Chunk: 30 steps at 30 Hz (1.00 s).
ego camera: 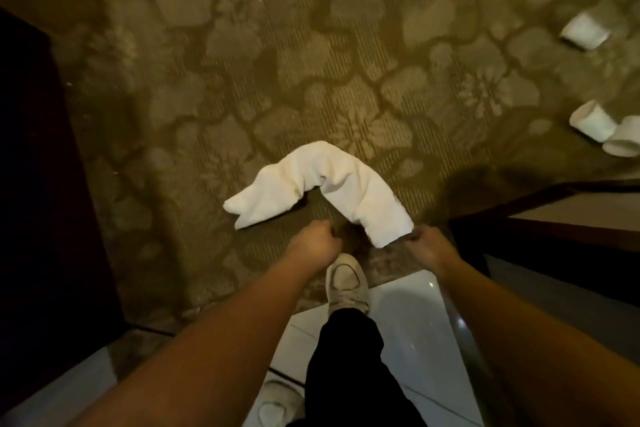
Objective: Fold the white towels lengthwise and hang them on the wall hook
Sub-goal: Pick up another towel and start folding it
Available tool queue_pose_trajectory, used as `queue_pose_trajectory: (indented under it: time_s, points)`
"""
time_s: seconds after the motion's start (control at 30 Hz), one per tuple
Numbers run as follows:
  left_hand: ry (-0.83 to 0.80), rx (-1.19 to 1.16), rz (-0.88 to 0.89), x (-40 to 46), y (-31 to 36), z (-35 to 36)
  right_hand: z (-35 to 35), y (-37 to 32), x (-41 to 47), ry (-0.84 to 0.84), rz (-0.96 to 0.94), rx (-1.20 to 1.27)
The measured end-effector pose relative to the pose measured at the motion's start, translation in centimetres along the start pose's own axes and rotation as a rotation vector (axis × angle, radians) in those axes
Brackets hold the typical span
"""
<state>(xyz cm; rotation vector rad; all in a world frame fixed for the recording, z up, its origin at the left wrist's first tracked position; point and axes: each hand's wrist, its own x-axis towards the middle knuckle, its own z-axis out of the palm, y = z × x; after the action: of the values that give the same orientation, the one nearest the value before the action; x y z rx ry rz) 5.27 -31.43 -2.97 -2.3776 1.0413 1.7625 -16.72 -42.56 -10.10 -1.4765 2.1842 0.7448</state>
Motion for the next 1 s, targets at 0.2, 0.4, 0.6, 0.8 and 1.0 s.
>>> queue_pose_trajectory:
  time_s: [0.2,0.4,0.6,0.8,1.0]
  points:
    - [-0.083,-0.177,-0.048,8.9,-0.3,5.3,4.1,-3.0,4.6,-0.345,-0.314,0.207]
    - [-0.142,-0.269,-0.114,9.5,-0.9,6.8,6.4,-2.4,4.8,-0.479,-0.272,0.188]
    - [-0.084,-0.288,0.119,3.0,-0.2,6.2,1.6,-2.0,-3.1,-0.759,-0.272,0.700]
    - [0.203,-0.206,0.239,-9.0,1.4,3.7,-6.9,0.1,-13.9,-0.864,-0.396,0.764]
    - [0.304,-0.452,0.263,-22.9,2.2,-0.7,-16.8,3.0,-26.2,-0.822,-0.605,0.804]
